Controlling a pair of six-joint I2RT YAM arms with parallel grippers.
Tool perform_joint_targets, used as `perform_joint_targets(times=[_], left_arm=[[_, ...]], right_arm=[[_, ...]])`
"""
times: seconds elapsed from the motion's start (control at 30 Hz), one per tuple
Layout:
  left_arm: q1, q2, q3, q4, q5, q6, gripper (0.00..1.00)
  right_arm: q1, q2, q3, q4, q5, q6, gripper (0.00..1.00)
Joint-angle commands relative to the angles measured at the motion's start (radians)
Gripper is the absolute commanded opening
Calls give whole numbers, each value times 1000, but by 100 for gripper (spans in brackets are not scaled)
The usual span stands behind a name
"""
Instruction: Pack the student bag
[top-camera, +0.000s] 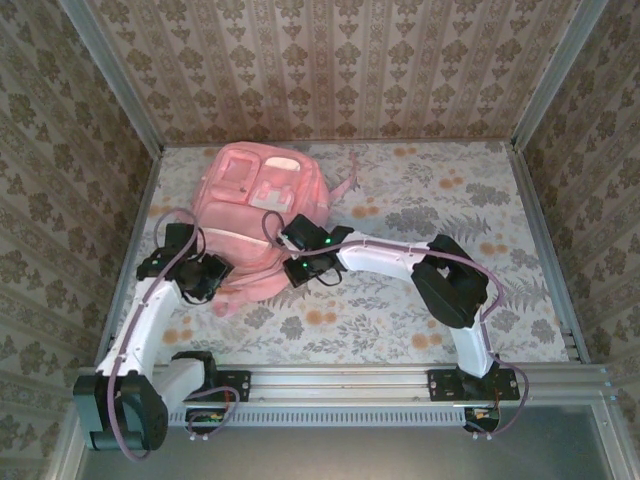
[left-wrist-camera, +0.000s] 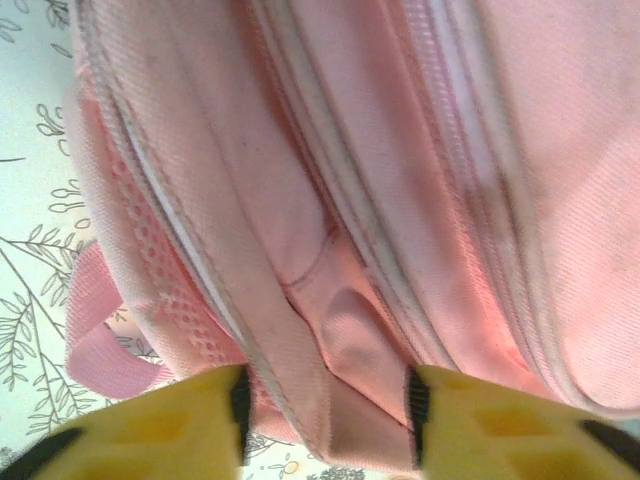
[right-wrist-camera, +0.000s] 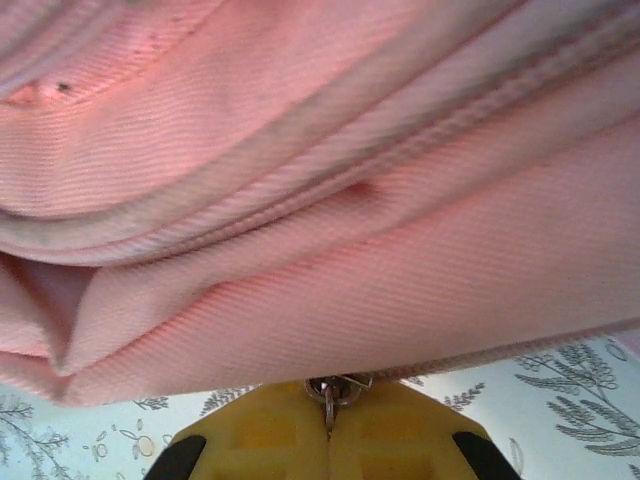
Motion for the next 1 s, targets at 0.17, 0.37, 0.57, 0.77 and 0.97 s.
perform_joint_targets(times=[0.17, 0.37, 0.57, 0.77, 0.97], left_arm=[[-73, -67, -67, 31, 30, -132, 62], [-145, 6, -57, 91, -7, -202, 62], [-166, 73, -73, 151, -41, -229, 45], [-166, 110, -50, 148, -58, -200, 0], [-159, 109, -40, 136, -67, -185, 0]], right_arm=[[39, -3, 11, 82, -49, 94, 0], [44, 0, 13, 76, -35, 94, 0], [35, -6, 3, 30, 8, 52, 0], [-14, -21, -23, -7, 21, 20, 0], [-47, -36, -31, -41, 55, -15, 0]])
